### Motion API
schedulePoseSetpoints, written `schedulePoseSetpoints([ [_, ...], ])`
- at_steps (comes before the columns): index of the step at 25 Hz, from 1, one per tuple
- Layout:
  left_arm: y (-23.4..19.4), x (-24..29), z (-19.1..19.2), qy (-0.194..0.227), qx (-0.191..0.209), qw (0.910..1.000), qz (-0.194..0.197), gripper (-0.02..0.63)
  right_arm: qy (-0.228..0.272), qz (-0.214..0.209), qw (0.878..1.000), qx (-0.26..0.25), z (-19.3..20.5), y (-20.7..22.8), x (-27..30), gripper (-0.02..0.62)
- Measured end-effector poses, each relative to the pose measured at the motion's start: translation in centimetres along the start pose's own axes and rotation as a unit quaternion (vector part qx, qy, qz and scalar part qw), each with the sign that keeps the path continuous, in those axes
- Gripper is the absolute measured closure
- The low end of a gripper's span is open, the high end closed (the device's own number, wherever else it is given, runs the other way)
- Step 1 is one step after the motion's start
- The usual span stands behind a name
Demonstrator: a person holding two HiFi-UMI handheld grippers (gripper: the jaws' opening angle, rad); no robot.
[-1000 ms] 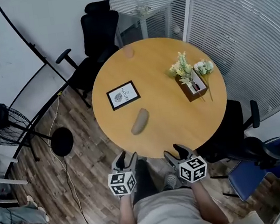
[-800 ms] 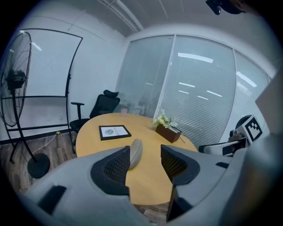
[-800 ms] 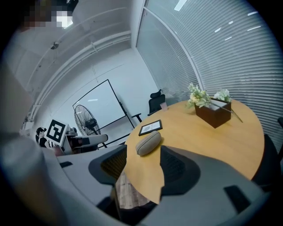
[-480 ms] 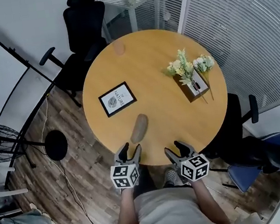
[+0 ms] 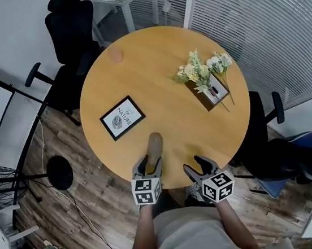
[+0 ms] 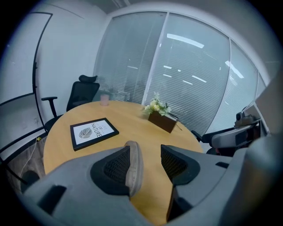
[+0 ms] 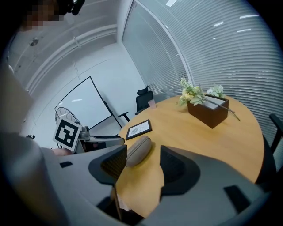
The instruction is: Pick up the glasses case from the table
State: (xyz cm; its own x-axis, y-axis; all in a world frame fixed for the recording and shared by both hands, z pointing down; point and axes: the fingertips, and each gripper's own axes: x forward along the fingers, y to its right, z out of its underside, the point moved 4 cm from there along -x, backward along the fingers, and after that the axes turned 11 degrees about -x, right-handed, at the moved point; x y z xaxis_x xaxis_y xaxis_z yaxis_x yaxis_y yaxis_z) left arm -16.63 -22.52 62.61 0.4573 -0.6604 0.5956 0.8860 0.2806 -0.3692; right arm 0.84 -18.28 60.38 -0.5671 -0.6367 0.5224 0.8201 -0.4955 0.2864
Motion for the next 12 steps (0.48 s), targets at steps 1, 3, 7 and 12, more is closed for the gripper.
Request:
schedulePoseSetpoints([
  [1, -0.1, 0.5, 0.1, -0.007, 0.003, 1.0000, 0.000, 0.400, -0.001, 0.003, 1.000, -0.001, -0.2, 0.0, 0.1, 0.364],
  [3, -0.3, 1.3, 0.6, -0.022, 0.011, 0.9997, -0.005, 0.400, -0.003, 0.008, 1.000, -0.005, -0.5, 0.0, 0.3, 0.364],
  [7, -0.8, 2.6, 1.1, -0.052, 0.036, 0.9978, -0.019, 0.393, -0.005, 0.018, 1.000, -0.012, -1.2, 0.2, 0.6, 0.364],
  [12, -1.5, 4.3, 2.0, -0.088, 0.056, 0.9941, -0.029, 0.368, -0.007, 0.030, 0.999, -0.012, -1.6, 0.5, 1.0, 0.364],
])
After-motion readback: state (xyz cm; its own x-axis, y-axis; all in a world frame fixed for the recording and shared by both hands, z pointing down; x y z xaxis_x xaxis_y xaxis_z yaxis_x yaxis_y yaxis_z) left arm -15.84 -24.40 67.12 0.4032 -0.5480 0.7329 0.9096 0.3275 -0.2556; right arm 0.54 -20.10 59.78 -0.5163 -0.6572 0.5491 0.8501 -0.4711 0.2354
